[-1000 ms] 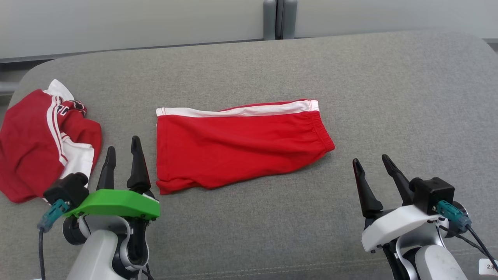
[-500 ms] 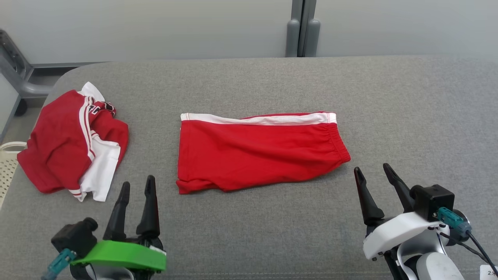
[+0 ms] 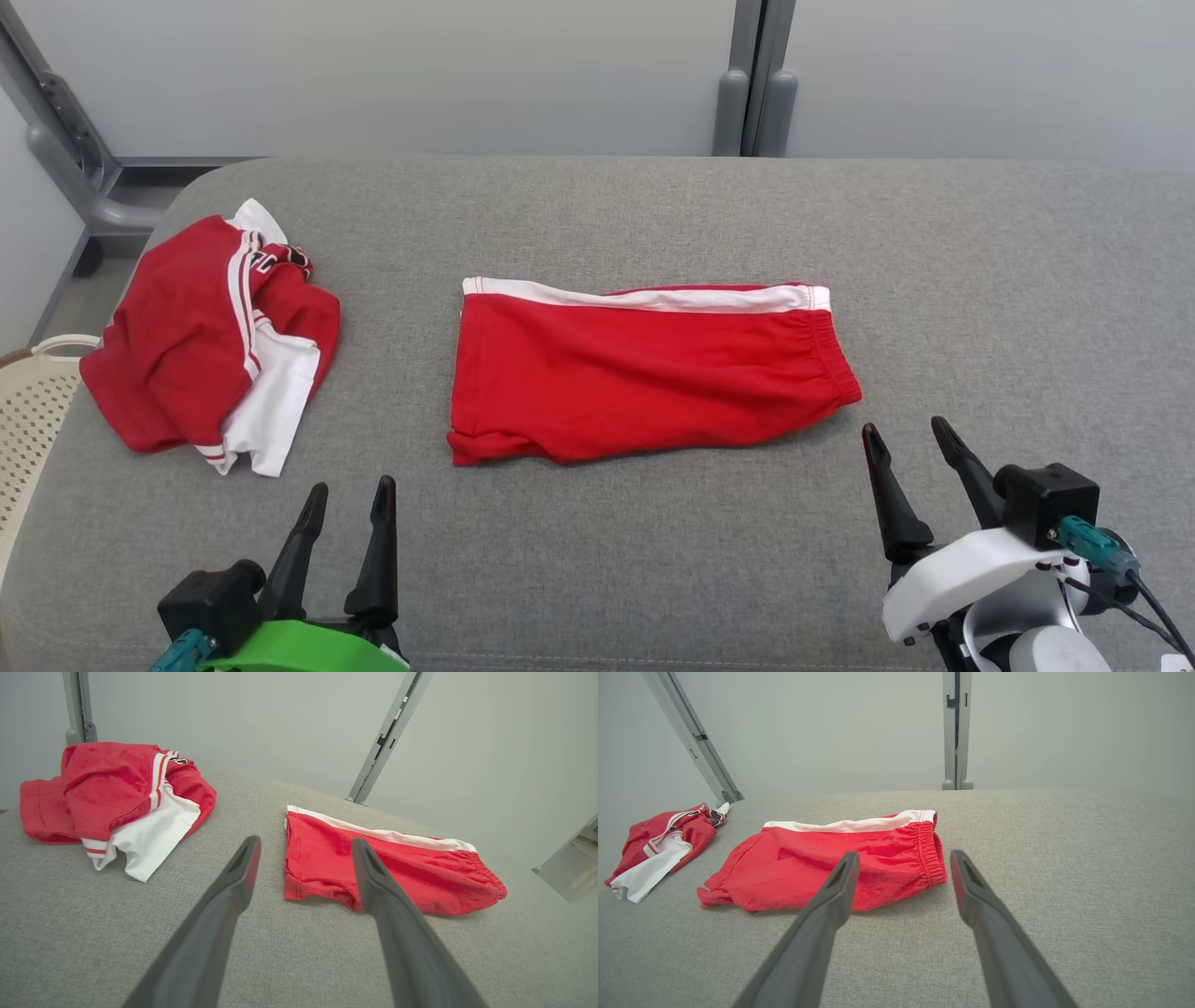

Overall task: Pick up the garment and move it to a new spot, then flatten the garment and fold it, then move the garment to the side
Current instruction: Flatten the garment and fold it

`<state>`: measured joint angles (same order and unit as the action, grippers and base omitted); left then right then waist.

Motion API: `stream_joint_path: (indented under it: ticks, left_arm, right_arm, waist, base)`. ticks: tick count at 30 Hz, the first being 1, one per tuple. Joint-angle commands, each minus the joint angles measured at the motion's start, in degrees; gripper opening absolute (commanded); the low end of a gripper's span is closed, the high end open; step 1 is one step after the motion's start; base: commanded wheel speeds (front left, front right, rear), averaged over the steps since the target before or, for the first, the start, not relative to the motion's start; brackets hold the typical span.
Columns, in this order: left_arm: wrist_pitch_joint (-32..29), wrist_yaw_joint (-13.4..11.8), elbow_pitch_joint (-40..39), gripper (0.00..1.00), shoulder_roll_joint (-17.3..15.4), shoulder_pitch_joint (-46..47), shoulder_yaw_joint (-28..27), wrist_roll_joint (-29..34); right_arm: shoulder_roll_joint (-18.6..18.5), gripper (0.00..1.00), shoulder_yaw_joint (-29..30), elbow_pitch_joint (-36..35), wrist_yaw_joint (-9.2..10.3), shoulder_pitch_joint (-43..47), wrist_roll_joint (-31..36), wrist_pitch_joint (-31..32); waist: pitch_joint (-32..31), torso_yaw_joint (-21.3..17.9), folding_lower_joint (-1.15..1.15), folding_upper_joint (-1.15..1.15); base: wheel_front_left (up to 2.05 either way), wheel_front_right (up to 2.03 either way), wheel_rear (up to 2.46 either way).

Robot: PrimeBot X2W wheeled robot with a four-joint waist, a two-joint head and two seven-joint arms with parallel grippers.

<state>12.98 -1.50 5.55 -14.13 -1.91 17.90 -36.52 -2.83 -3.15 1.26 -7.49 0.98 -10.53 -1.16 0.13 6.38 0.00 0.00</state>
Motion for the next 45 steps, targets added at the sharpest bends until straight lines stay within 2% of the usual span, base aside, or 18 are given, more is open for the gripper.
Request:
stream_joint_path:
  ticks: [1,7,12,34,40,45]
  left_arm:
    - [-0.5,-0.6,-0.4,1.00,-0.8,-1.2,-0.1,-0.3]
    - [-1.4,-2.6,-0.5,1.00,-1.7,-2.1,-0.9,0.0]
    - [-2.0,-3.1,-1.3,1.00,-2.3,-2.2,-0.8,0.4]
    - [-4.3,-4.1,-4.4,1.00,-4.0,-2.0,1.5,1.9]
    - [-4.6,-4.1,-4.9,1.00,-3.9,-1.4,1.8,1.9]
    - [-4.6,-3.8,-4.9,1.00,-3.7,-0.3,2.1,1.6]
  right_arm:
    - [-0.1,1.00,0.2,0.2,0.00,0.9,-0.4,-0.1]
    - [-0.1,1.00,0.1,0.5,0.00,1.2,-0.8,0.4]
    - [-0.1,1.00,-0.2,0.5,0.00,1.0,-0.9,0.5]
    - [-0.1,1.00,0.5,0.1,0.00,-0.7,0.0,1.9]
    - [-0.1,1.00,3.5,0.6,0.00,-4.8,1.2,7.2]
    - [-0.1,1.00,5.9,2.6,0.00,-10.1,3.5,17.9]
  waist:
    - [-0.2,0.1,0.00,0.00]
    - [-0.4,0.0,0.00,0.00]
    - [-0.4,-0.2,0.00,0.00]
    - [0.3,-0.9,0.00,0.00]
    - [1.2,-0.9,0.00,0.00]
    - [2.6,-0.3,0.00,0.00]
  base:
    - [0.00,0.00,0.00]
    - [0.00,0.00,0.00]
    - [0.00,0.00,0.00]
    - [0.00,0.00,0.00]
    - [0.00,0.00,0.00]
    - [0.00,0.00,0.00]
